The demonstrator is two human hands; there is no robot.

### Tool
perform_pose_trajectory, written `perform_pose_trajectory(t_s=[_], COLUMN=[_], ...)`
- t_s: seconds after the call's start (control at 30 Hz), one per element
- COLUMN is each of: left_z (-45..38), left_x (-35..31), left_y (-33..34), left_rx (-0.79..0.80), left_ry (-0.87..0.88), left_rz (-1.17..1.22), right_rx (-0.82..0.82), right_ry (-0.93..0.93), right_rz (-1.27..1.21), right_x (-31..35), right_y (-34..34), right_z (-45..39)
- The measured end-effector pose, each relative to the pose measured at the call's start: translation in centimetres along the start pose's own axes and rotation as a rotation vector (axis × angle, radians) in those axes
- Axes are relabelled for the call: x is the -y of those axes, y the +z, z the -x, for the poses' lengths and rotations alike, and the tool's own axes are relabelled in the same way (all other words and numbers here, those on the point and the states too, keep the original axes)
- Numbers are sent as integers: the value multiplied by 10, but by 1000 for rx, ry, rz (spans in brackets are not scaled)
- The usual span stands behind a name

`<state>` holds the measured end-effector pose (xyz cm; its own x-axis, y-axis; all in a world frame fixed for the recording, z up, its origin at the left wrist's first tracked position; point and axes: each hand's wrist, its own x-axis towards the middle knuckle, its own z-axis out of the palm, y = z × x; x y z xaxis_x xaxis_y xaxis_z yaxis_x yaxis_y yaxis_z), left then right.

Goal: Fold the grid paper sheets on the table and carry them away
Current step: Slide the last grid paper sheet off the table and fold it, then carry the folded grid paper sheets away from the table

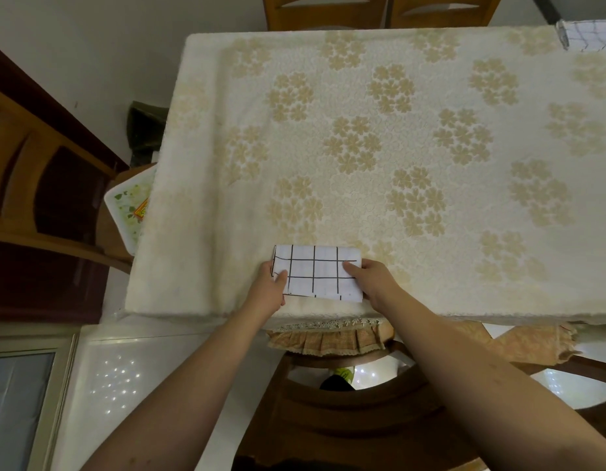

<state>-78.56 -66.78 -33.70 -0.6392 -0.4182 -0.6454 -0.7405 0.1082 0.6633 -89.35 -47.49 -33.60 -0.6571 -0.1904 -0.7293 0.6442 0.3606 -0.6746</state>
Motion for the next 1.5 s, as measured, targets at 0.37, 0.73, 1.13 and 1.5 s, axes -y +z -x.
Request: perform_pose_trajectory(t_s=[0.37,0.73,1.13,1.5], left_z=[6,7,18,58], left_x=[2,17,7,2], left_y=[5,-16,-19,-35], left_rx=[-45,119,68,304], left_ry=[-62,-5,-44,31], left_rz=[312,341,425,311], right_rx=[83,161,41,194], right_ry=[-18,4,-116,-67], right_rz=[-128,-214,-36,-148], right_x=[-22,-19,-35,-26], right_y=[-1,-15,-26,-38], right_z=[2,14,15,78])
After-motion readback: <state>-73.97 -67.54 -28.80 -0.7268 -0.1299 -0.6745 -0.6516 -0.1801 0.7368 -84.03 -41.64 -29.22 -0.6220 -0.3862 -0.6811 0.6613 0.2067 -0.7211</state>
